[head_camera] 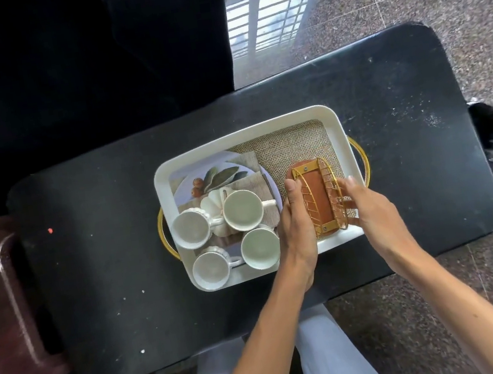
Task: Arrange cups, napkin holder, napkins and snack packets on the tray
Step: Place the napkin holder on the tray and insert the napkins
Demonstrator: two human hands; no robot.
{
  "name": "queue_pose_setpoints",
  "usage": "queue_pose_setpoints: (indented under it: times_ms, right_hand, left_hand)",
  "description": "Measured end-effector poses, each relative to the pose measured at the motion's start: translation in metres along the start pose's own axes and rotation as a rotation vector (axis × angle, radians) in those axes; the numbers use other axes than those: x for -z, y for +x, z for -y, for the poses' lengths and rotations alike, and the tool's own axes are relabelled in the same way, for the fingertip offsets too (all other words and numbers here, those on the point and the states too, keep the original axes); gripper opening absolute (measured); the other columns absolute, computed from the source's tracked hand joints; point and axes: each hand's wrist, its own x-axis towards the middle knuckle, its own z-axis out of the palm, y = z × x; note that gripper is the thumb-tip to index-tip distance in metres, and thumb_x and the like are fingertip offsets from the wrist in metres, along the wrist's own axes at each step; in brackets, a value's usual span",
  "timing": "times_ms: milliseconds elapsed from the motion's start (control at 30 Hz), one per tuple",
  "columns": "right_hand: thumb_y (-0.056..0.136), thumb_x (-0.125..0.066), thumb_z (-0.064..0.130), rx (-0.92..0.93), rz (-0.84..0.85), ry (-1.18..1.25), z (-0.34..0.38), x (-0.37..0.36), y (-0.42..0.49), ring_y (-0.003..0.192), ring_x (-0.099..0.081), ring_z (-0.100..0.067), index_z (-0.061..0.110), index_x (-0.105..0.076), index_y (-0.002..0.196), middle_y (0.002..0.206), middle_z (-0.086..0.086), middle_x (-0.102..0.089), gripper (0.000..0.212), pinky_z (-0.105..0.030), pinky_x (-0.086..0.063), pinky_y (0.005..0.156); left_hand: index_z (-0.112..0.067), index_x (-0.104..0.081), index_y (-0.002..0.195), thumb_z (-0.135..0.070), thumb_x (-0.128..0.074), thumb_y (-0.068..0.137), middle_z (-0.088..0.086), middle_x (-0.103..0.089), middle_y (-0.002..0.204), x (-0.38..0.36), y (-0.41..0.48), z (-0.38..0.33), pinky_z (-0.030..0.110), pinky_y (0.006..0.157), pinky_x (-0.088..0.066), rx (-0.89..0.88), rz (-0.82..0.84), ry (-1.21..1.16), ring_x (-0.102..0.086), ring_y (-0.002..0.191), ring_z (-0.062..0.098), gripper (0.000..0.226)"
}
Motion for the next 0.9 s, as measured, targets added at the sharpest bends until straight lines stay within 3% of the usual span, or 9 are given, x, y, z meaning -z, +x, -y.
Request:
queue_pose_setpoints:
  times_ms: [167, 233, 300, 467, 567, 633, 667, 767, 900]
  right_hand:
    - [0.096, -0.032, 0.068, 0.040, -0.022, -0.035, -0.003, -0.002, 0.000, 0.106, -0.064, -0.002, 0.047, -0.070, 0.108, 0.109, 0.015, -0.071, 0.045, -0.036, -0.052, 0.096]
    - [0.100, -0.030, 0.061, 0.090, -0.054, -0.139, -0.002, -0.004, -0.002, 0.103, -0.062, -0.003, 0.038, -0.071, 0.102, 0.101, 0.014, -0.069, 0.047, -0.026, -0.047, 0.085]
    - [0.104, -0.030, 0.051, 0.201, -0.129, -0.329, -0.001, -0.006, -0.007, 0.112, -0.055, -0.010, 0.029, -0.067, 0.110, 0.108, 0.013, -0.064, 0.044, -0.024, -0.041, 0.087]
    - [0.100, -0.045, 0.042, 0.481, -0.196, -0.539, 0.019, -0.032, -0.033, 0.135, -0.038, -0.017, 0.016, -0.048, 0.141, 0.141, -0.001, -0.046, 0.049, -0.027, -0.034, 0.103]
    - [0.099, -0.049, 0.033, 0.630, -0.133, -0.728, 0.034, -0.067, -0.047, 0.149, -0.024, -0.027, 0.005, -0.039, 0.148, 0.154, -0.012, -0.036, 0.057, -0.045, -0.023, 0.122]
    - [0.098, -0.045, 0.035, 0.692, -0.086, -0.895, 0.042, -0.097, -0.054, 0.154, -0.008, -0.029, 0.007, -0.027, 0.154, 0.162, -0.013, -0.023, 0.065, -0.039, 0.002, 0.125]
    - [0.096, -0.041, 0.040, 0.714, -0.056, -0.962, 0.045, -0.113, -0.057, 0.154, -0.001, -0.028, 0.009, -0.021, 0.156, 0.165, -0.011, -0.015, 0.071, -0.038, 0.005, 0.124]
    - [0.094, -0.028, 0.058, 0.785, 0.046, -1.094, 0.051, -0.166, -0.066, 0.154, 0.008, -0.028, 0.015, -0.010, 0.159, 0.168, -0.007, 0.000, 0.081, -0.053, -0.012, 0.123]
    - [0.093, -0.024, 0.071, 0.866, 0.138, -1.148, 0.061, -0.243, -0.080, 0.154, 0.006, -0.028, 0.019, -0.010, 0.160, 0.168, -0.005, 0.000, 0.085, -0.059, -0.015, 0.120]
  left_hand:
    - [-0.030, -0.052, 0.146, -0.079, -0.031, 0.083, -0.001, -0.059, 0.146, 0.004, 0.001, 0.001, 0.050, 0.116, -0.044, -0.009, 0.013, -0.006, -0.056, 0.133, 0.014, 0.082]
    - [-0.037, -0.059, 0.132, -0.073, -0.032, 0.090, -0.004, -0.066, 0.135, 0.006, 0.000, 0.002, 0.047, 0.115, -0.045, -0.033, 0.025, 0.014, -0.061, 0.122, 0.007, 0.062]
    - [-0.041, -0.061, 0.128, -0.062, -0.033, 0.101, -0.008, -0.065, 0.135, 0.011, -0.005, 0.002, 0.035, 0.115, -0.044, -0.116, 0.021, 0.120, -0.059, 0.121, -0.002, 0.044]
    - [-0.029, -0.032, 0.158, -0.052, -0.034, 0.105, -0.009, -0.027, 0.168, 0.050, -0.024, -0.007, 0.012, 0.123, -0.012, -0.547, 0.007, 0.624, -0.015, 0.155, -0.002, 0.057]
    - [-0.030, -0.025, 0.160, -0.055, -0.027, 0.103, -0.003, -0.016, 0.172, 0.095, -0.031, -0.014, 0.028, 0.128, -0.005, -0.688, -0.061, 0.972, -0.003, 0.159, 0.010, 0.062]
    - [-0.029, -0.024, 0.161, -0.056, -0.023, 0.102, 0.000, -0.013, 0.172, 0.130, -0.035, -0.020, 0.041, 0.128, -0.001, -0.700, -0.159, 1.132, 0.001, 0.159, 0.015, 0.065]
    - [-0.030, -0.023, 0.161, -0.058, -0.022, 0.101, 0.000, -0.011, 0.172, 0.150, -0.037, -0.022, 0.045, 0.128, 0.001, -0.683, -0.199, 1.189, 0.003, 0.159, 0.017, 0.066]
    - [-0.031, -0.020, 0.162, -0.060, -0.020, 0.101, 0.002, -0.008, 0.173, 0.213, -0.046, -0.024, 0.053, 0.128, 0.003, -0.606, -0.309, 1.308, 0.003, 0.160, 0.023, 0.068]
    - [-0.029, -0.022, 0.161, -0.059, -0.022, 0.101, 0.005, -0.012, 0.173, 0.310, -0.061, -0.026, 0.056, 0.128, -0.003, -0.487, -0.491, 1.355, -0.003, 0.160, 0.027, 0.067]
